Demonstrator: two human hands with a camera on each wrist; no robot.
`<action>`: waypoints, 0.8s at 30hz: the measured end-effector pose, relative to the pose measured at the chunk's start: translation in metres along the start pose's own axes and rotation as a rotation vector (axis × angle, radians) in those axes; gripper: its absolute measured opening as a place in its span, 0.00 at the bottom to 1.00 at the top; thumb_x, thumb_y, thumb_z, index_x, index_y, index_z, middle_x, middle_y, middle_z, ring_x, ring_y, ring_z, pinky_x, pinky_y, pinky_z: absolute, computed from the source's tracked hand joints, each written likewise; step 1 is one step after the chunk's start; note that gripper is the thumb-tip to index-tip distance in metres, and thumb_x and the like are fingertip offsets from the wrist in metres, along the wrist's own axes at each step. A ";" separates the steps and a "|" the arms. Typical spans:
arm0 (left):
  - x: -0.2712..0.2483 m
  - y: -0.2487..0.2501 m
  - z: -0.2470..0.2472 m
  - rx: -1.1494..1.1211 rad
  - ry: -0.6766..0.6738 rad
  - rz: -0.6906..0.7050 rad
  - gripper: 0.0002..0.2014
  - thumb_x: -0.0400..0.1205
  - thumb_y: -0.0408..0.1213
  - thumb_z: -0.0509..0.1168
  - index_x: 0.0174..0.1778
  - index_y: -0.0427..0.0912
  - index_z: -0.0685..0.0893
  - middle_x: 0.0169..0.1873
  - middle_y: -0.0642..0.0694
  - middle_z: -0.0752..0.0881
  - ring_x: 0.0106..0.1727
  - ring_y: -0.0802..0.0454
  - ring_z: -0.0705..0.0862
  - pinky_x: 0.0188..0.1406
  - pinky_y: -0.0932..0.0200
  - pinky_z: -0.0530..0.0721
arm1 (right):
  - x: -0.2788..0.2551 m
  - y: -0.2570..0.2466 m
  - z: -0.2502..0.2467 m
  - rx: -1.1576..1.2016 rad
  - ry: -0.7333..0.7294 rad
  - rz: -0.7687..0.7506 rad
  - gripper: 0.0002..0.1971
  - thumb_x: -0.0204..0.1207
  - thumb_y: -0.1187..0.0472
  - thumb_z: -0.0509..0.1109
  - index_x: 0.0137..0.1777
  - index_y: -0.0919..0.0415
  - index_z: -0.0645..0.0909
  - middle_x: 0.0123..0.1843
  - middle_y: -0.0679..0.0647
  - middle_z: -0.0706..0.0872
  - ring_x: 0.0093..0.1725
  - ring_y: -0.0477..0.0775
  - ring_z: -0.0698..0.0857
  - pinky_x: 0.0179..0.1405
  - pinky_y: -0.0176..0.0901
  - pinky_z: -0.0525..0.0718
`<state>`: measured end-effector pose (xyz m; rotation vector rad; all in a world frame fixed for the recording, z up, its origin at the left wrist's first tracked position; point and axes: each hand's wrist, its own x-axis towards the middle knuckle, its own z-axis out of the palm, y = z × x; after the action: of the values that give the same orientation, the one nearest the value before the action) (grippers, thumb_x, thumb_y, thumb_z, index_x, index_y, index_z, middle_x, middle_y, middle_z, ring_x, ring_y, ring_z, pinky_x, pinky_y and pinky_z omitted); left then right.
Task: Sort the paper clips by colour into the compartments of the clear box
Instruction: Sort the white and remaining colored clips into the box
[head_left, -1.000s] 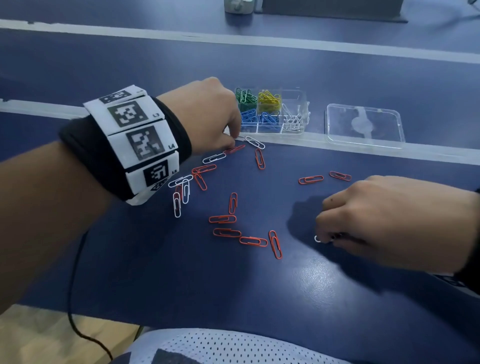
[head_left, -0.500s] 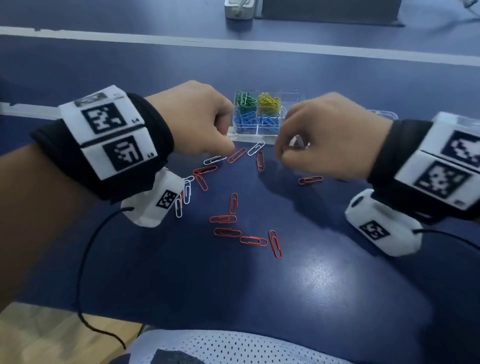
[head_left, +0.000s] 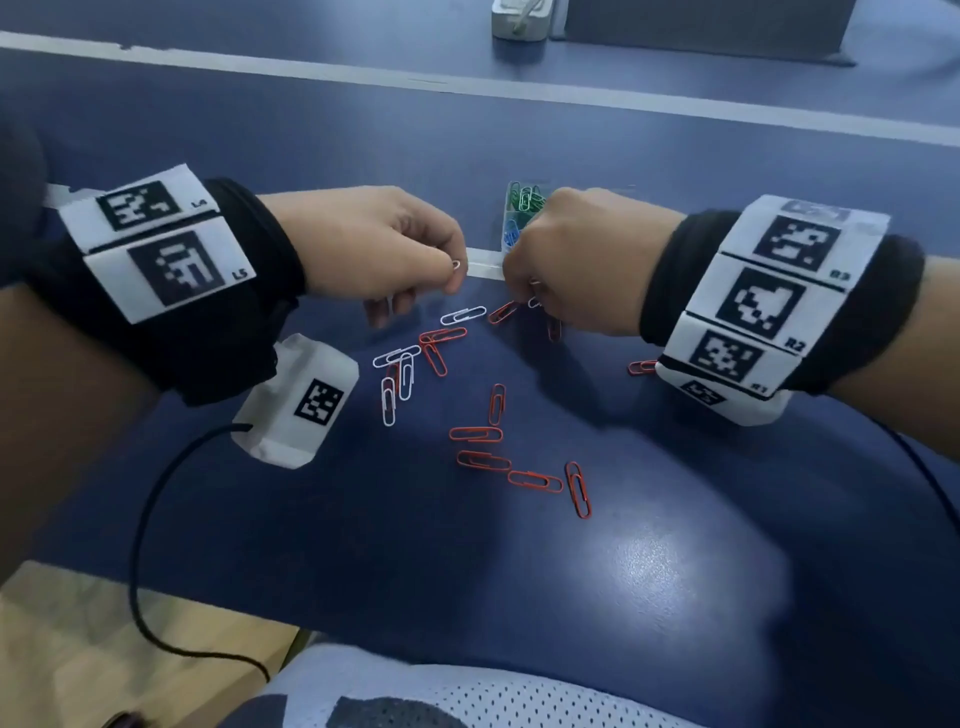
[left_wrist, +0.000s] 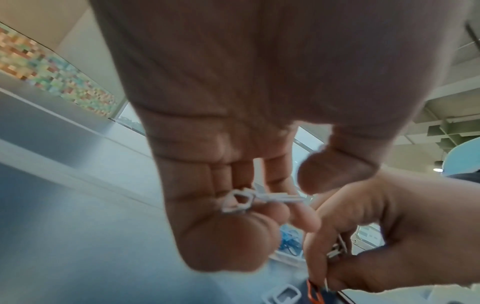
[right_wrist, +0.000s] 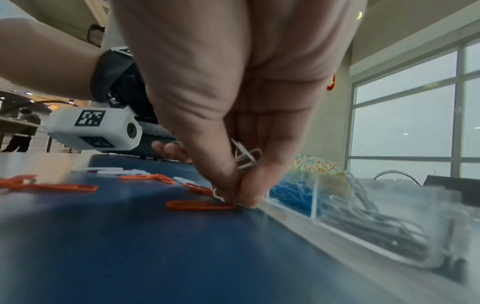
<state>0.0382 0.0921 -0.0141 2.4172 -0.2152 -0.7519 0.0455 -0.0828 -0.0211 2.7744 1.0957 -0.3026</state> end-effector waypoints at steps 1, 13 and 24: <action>-0.003 -0.001 0.000 0.016 -0.009 -0.007 0.10 0.62 0.45 0.59 0.32 0.47 0.82 0.23 0.47 0.79 0.28 0.44 0.80 0.33 0.57 0.80 | 0.000 -0.001 0.000 -0.007 -0.017 0.008 0.14 0.73 0.69 0.62 0.52 0.56 0.86 0.41 0.58 0.78 0.45 0.64 0.80 0.38 0.44 0.74; -0.029 -0.019 0.005 0.442 0.165 -0.021 0.15 0.67 0.50 0.74 0.31 0.47 0.76 0.27 0.51 0.80 0.32 0.55 0.77 0.30 0.57 0.71 | 0.018 -0.020 -0.010 0.118 -0.010 0.000 0.17 0.73 0.65 0.62 0.57 0.49 0.84 0.57 0.59 0.82 0.56 0.68 0.82 0.52 0.55 0.83; -0.027 -0.016 0.009 0.489 0.122 0.011 0.12 0.67 0.36 0.70 0.27 0.48 0.71 0.26 0.51 0.78 0.29 0.52 0.75 0.34 0.55 0.76 | 0.028 -0.045 -0.020 0.045 -0.044 -0.094 0.14 0.73 0.65 0.65 0.27 0.51 0.73 0.25 0.48 0.66 0.38 0.61 0.72 0.25 0.38 0.63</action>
<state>0.0102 0.1090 -0.0169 2.9073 -0.4019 -0.5944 0.0374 -0.0278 -0.0110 2.7458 1.2249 -0.4018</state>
